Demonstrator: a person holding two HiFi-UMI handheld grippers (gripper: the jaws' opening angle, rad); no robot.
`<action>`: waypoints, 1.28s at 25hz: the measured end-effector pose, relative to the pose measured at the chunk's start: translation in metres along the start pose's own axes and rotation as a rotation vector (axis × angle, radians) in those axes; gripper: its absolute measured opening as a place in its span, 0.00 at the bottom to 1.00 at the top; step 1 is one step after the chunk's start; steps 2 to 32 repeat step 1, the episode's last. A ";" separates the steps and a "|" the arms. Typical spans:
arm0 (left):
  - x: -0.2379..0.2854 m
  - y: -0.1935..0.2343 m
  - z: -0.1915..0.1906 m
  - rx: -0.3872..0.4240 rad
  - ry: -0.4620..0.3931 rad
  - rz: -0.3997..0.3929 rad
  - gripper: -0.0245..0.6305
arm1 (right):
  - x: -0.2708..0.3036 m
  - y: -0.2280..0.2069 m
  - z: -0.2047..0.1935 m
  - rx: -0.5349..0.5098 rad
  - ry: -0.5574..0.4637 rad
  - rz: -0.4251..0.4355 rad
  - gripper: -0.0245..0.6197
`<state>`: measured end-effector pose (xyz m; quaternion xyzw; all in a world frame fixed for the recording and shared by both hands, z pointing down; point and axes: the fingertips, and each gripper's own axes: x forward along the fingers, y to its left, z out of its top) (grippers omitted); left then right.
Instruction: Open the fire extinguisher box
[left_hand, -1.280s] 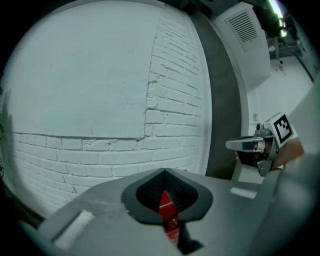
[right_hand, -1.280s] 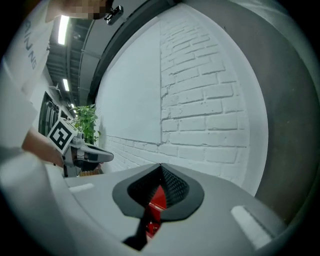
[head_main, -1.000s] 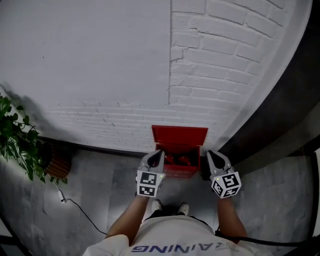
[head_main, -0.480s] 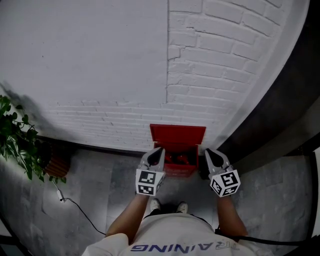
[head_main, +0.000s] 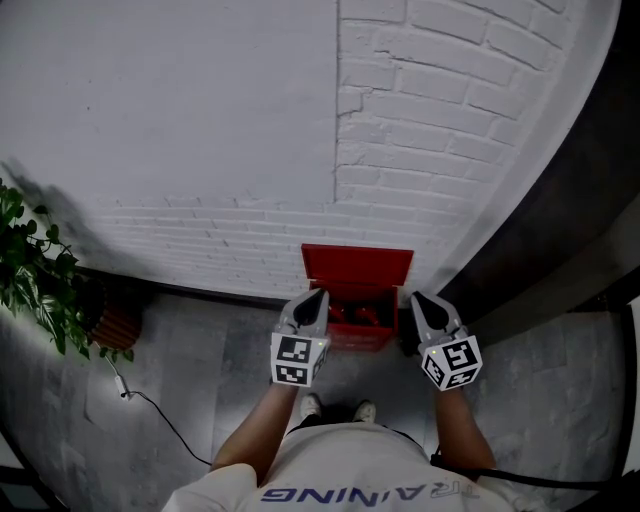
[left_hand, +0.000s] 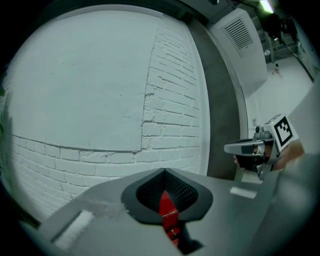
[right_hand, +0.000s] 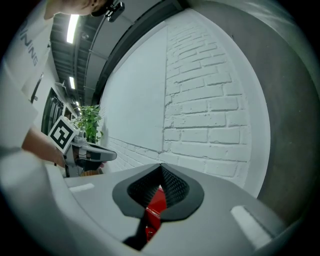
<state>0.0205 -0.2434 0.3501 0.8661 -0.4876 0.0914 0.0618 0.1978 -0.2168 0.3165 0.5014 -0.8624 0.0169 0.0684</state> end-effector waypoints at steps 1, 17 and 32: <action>0.000 0.000 0.000 0.000 -0.001 0.001 0.04 | 0.000 0.000 0.001 -0.001 -0.002 0.001 0.05; 0.000 0.000 0.000 0.000 -0.001 0.001 0.04 | 0.000 0.000 0.001 -0.001 -0.002 0.001 0.05; 0.000 0.000 0.000 0.000 -0.001 0.001 0.04 | 0.000 0.000 0.001 -0.001 -0.002 0.001 0.05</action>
